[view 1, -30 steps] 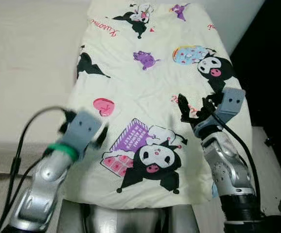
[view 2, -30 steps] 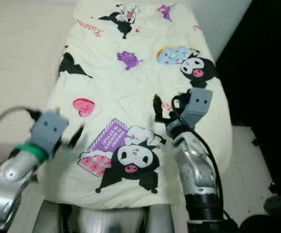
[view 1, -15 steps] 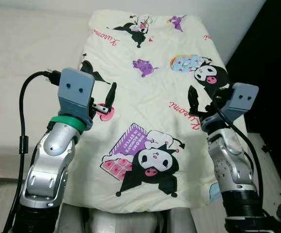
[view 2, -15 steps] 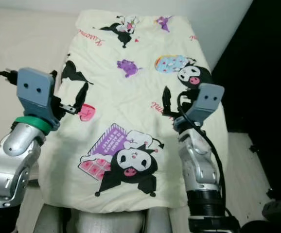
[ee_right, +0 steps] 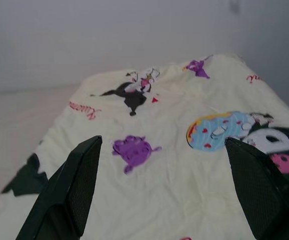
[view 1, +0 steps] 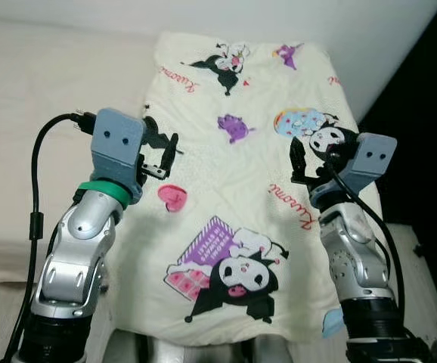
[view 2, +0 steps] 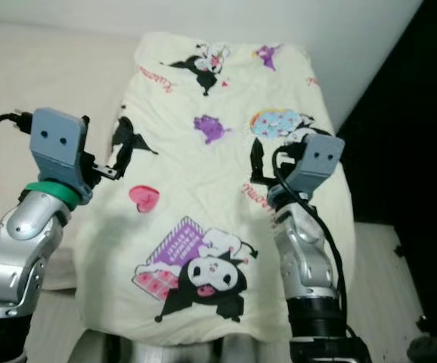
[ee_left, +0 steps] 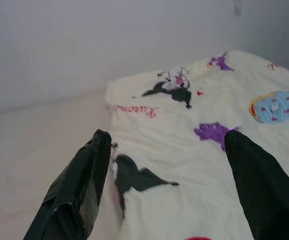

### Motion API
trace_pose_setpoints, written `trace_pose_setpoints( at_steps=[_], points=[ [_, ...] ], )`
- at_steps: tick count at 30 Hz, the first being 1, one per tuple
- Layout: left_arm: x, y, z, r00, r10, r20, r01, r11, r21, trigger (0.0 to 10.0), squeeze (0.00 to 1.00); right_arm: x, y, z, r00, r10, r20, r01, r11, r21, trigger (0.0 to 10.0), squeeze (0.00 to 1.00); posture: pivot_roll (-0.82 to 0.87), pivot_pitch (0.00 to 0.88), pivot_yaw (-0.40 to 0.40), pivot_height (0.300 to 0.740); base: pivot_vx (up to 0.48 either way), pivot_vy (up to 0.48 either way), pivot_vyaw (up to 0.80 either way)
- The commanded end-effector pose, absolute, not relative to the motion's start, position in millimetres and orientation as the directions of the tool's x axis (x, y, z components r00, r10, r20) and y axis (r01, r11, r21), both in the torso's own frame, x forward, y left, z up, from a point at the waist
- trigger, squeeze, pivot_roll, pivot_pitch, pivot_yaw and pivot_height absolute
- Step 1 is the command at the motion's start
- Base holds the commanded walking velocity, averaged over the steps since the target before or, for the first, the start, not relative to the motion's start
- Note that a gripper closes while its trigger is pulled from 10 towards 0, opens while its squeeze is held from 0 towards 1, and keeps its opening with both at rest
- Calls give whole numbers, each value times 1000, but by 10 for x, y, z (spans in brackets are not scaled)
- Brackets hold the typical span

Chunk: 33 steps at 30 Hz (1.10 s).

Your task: Clean up the room

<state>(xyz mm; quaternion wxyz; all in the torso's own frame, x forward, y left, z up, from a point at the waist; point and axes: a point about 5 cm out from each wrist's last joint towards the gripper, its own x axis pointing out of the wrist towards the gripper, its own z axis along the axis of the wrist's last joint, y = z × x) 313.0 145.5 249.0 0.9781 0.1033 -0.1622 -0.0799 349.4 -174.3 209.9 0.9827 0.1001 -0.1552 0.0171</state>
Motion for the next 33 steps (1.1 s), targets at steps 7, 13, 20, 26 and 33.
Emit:
trace_pose_setpoints(
  at_steps=[7,13,20,26,33],
  points=[
    [3131,1468,2438,937,-207,280,135,958,254,10000,0,3483,-1808,2014,956,-34,290,-27,979,202,10000,0,27,108,4,674,0,0,0],
    [3129,1487,2391,942,-207,266,138,957,254,10000,0,3485,-1807,2001,957,-41,287,-20,979,205,10000,0,27,108,7,689,0,0,0],
    [3142,1523,2328,950,-188,249,124,960,252,10000,0,3486,-1816,1988,958,-49,284,-11,978,207,10000,0,27,107,9,708,0,0,0],
    [3144,1537,2289,955,-175,241,114,962,246,10000,0,3487,-1815,1976,958,-53,281,-6,979,205,10000,0,26,106,10,726,0,0,0],
    [3149,1545,2254,957,-159,242,98,965,243,10000,0,3482,-1770,1924,962,-43,269,-6,984,178,10000,0,25,104,9,726,0,0,0]
  ],
)
